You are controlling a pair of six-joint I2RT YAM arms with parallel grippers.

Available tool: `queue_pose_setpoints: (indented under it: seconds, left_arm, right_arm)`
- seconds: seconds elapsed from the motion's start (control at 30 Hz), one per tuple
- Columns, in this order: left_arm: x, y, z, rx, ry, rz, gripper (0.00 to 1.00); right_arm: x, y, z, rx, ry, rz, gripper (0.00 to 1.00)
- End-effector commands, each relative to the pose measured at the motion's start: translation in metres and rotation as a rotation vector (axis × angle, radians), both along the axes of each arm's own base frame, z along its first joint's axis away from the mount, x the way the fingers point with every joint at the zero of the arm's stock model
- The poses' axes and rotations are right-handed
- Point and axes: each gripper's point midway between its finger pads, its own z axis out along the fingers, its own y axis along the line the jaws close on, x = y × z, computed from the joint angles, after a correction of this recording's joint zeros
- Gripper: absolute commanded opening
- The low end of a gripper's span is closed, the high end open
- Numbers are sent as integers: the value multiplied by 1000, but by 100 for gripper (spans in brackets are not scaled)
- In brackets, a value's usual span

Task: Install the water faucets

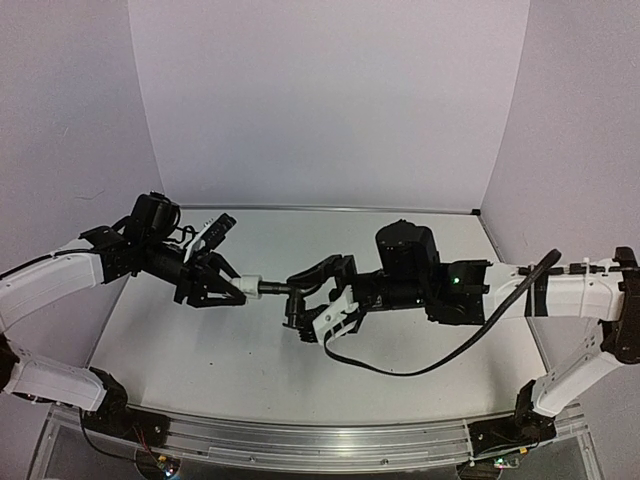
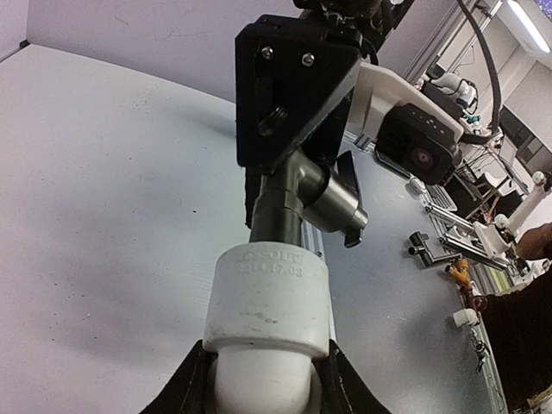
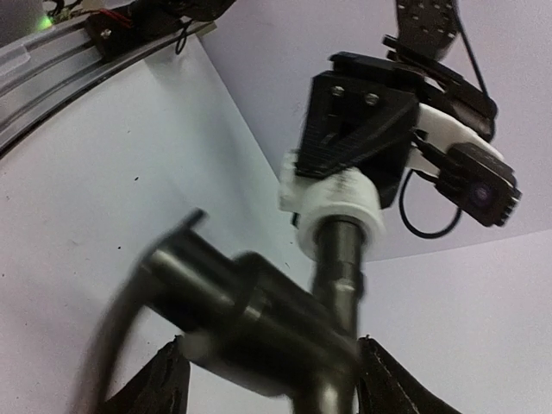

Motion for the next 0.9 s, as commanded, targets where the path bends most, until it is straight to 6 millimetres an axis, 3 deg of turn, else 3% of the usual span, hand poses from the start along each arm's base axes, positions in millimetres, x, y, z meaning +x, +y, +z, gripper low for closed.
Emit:
queue_pose_setpoints:
  seconds: [0.0, 0.1, 0.2, 0.4, 0.5, 0.57, 0.67, 0.77, 0.87]
  left_arm:
    - [5, -4, 35, -80, -78, -26, 0]
    - [6, -4, 32, -70, -83, -16, 0]
    - [7, -3, 30, -63, -97, -3, 0]
    - [17, 2, 26, -24, -216, 76, 0]
    - [22, 8, 25, -10, -309, 130, 0]
    - [25, 11, 27, -11, -376, 161, 0]
    - [27, 19, 30, -10, -483, 208, 0]
    - [28, 24, 31, -5, -542, 240, 0]
    - [29, 22, 33, -10, -518, 240, 0]
  right_arm:
    - [-10, 18, 9, 6, -70, 26, 51]
    - [-15, 25, 20, 56, 41, 26, 38]
    - [-14, 28, 24, 80, 146, -1, 16]
    - [-21, 31, 23, 129, 551, -54, 0]
    - [-11, 24, 29, 149, 927, -13, 0]
    - [-2, 21, 36, 153, 1282, 1, 0]
    - [-2, 21, 50, 66, 1623, 92, 0]
    - [-5, 27, 53, -62, 1858, 106, 0]
    - [-3, 29, 57, -65, 1901, 95, 0]
